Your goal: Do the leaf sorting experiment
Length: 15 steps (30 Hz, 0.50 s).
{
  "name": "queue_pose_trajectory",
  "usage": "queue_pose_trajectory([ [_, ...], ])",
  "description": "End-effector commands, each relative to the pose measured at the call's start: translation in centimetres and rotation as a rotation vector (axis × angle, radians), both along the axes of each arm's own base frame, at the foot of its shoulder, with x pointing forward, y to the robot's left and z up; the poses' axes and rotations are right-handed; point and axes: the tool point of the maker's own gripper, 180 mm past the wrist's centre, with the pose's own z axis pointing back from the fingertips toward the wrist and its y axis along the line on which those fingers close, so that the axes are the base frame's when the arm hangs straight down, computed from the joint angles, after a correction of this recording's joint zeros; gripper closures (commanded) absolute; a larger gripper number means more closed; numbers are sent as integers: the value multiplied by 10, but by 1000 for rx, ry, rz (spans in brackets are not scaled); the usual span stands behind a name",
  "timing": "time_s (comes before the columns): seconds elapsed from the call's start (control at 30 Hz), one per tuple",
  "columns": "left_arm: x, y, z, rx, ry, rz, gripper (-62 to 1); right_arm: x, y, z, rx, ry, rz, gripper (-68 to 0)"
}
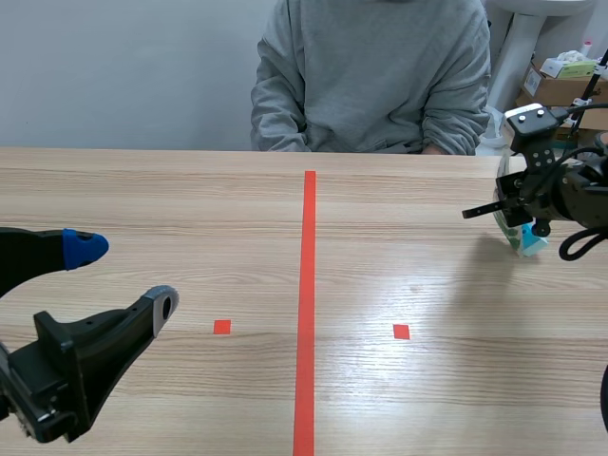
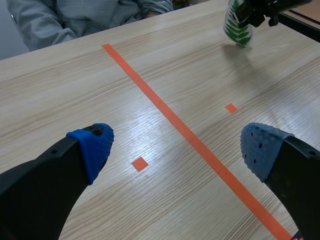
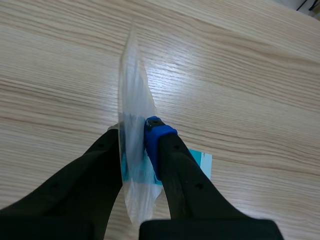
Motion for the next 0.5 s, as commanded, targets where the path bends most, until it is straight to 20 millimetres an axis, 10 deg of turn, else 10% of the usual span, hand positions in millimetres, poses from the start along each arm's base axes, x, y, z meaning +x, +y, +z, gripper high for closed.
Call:
queue_pose_trajectory([
  [0.0,0,-3,7,-23,-19,-1,-542,6,-20,27,-4,-75,-27,-7],
  [0.47,0,-3,7,-23,-19,-1,-542,-8,-36,81,150,-234,3,-7],
])
